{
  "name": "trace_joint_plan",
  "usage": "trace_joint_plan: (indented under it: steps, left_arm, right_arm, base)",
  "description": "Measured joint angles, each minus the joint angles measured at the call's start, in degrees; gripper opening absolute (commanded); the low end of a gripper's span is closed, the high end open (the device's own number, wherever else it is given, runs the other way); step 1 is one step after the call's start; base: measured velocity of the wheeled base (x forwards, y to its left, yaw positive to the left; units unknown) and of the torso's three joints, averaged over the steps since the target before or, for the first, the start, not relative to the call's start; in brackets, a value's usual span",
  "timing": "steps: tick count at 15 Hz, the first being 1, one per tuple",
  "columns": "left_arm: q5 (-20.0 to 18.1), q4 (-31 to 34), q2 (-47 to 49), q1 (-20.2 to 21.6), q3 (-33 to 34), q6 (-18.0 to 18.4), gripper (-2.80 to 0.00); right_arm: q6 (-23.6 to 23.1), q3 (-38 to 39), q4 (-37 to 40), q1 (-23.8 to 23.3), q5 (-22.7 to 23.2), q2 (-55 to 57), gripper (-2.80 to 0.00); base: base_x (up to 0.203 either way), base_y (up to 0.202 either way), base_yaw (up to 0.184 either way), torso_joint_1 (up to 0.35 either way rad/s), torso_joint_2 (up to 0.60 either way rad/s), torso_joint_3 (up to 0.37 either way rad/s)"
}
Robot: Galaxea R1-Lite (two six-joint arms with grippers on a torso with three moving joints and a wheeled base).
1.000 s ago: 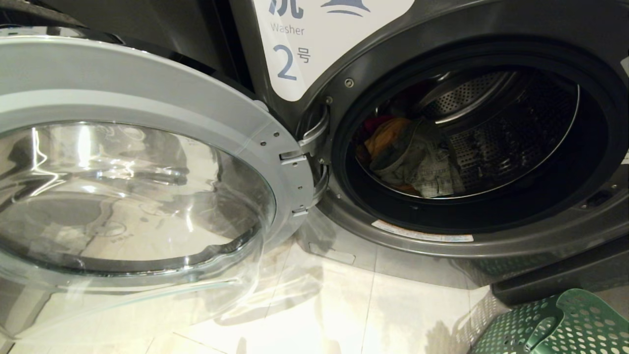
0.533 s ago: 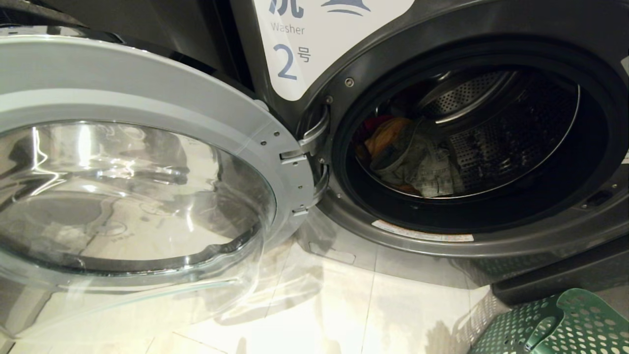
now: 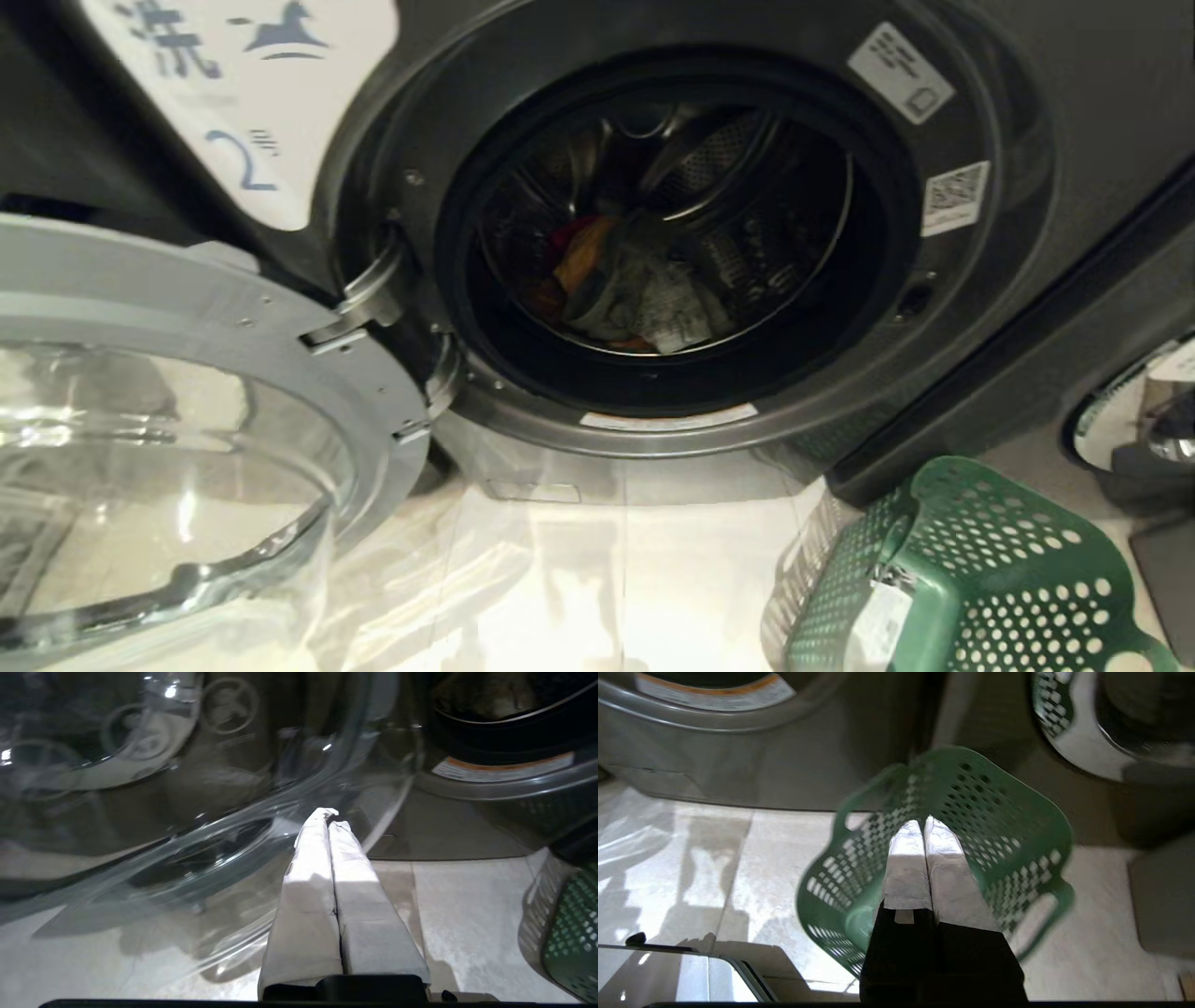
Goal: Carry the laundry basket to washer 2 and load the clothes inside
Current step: Close the washing machine door with the left hand
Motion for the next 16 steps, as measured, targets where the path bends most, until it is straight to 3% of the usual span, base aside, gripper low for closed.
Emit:
trace_joint_plan:
  steps: [2,10,16]
  left_arm:
    - [0.0,0.0,0.0,0.0,0.0,0.0,-2.8]
    - [0.0,0.0,0.0,0.0,0.0,0.0,-2.8]
    - [0.0,0.0,0.0,0.0,0.0,0.0,-2.8]
  right_arm:
    - [0.0,0.0,0.0,0.0,0.0,0.0,-2.8]
    - [-0.1,0.0,0.0,0.0,0.0,0.0,-2.8]
    - [-0.1,0.0,0.0,0.0,0.0,0.0,-2.8]
  base:
    - [-0.002,0.003,-0.117,0.003,0.01,0.002]
    - [0.0,0.0,0.0,0.0,0.0,0.0]
    - [-0.168,0.0,0.002,0.003,0.0,0.0]
